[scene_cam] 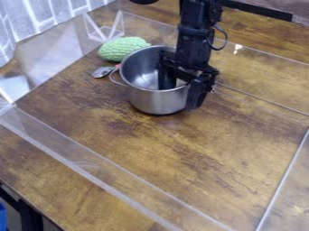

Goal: Move the pink spoon to the left side of the table

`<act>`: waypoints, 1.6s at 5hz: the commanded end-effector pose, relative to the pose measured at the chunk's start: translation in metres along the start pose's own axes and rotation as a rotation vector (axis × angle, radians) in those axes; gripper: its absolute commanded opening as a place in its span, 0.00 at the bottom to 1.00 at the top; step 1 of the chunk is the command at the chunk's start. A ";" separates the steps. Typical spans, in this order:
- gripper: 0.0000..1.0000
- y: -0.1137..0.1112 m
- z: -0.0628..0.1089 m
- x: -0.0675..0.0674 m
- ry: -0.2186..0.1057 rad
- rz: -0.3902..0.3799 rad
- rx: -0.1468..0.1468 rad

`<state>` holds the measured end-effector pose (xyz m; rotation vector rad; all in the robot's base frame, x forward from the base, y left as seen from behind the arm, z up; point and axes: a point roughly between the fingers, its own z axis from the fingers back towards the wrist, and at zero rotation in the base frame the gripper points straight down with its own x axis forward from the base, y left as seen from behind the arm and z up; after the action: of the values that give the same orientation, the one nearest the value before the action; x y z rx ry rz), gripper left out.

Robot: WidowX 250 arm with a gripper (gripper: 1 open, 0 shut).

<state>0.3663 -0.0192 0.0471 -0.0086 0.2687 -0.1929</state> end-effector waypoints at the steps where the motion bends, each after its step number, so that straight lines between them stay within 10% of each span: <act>1: 0.00 0.013 0.030 -0.013 -0.085 0.011 0.007; 2: 1.00 0.012 0.047 -0.021 -0.120 0.004 0.000; 5: 1.00 0.022 0.065 -0.043 -0.139 -0.078 -0.009; 6: 0.00 0.017 0.059 -0.038 -0.135 -0.101 -0.007; 7: 1.00 0.011 0.050 -0.032 -0.121 -0.122 -0.008; 8: 1.00 0.014 0.036 -0.024 -0.108 -0.104 -0.018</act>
<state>0.3535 0.0005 0.0718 -0.0586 0.2135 -0.2873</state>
